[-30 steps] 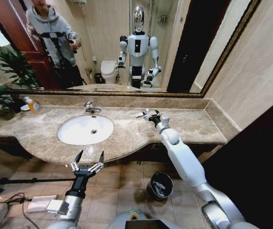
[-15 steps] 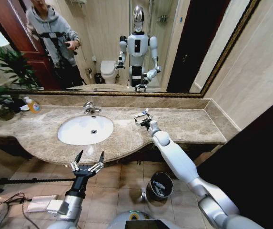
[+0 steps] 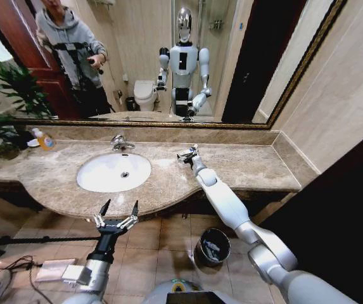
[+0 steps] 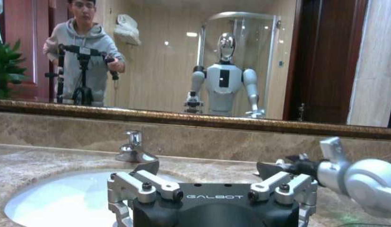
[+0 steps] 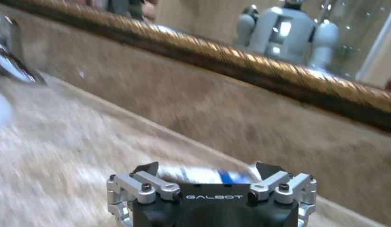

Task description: Pick up the trash from the sink and place it in the trash bin.

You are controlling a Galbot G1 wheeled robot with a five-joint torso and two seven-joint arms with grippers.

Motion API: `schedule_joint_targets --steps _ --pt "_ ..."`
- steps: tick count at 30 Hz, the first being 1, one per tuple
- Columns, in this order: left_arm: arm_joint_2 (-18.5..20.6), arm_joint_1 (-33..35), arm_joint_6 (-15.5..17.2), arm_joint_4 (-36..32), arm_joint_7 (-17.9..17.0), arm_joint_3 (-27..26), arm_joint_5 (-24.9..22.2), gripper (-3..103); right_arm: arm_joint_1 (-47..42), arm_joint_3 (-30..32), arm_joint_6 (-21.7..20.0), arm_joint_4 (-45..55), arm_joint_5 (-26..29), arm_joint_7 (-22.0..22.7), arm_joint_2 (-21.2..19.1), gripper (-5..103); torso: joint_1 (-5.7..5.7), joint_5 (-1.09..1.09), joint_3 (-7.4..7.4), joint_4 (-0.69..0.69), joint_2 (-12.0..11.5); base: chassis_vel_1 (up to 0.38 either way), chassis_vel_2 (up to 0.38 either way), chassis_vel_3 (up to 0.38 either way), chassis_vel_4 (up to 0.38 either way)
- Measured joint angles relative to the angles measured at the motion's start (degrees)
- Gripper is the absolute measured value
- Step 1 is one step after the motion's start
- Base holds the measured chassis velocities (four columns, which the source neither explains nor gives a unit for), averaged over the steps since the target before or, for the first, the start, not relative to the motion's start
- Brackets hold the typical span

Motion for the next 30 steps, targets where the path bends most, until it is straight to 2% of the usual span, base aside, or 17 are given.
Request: schedule_joint_targets --steps 8,30 --pt "0.0 0.0 0.0 0.0 0.0 0.0 0.0 100 -1.02 0.19 -0.12 0.49 -0.02 -0.71 -1.12 100 0.0 0.0 0.0 0.0 0.0 0.0 0.0 0.0 0.0" --pt "0.0 0.0 0.0 0.0 0.0 0.0 0.0 100 2.91 -1.19 0.8 -5.22 -1.87 -0.19 1.19 100 0.0 0.0 0.0 0.0 0.0 0.0 0.0 0.0 0.0"
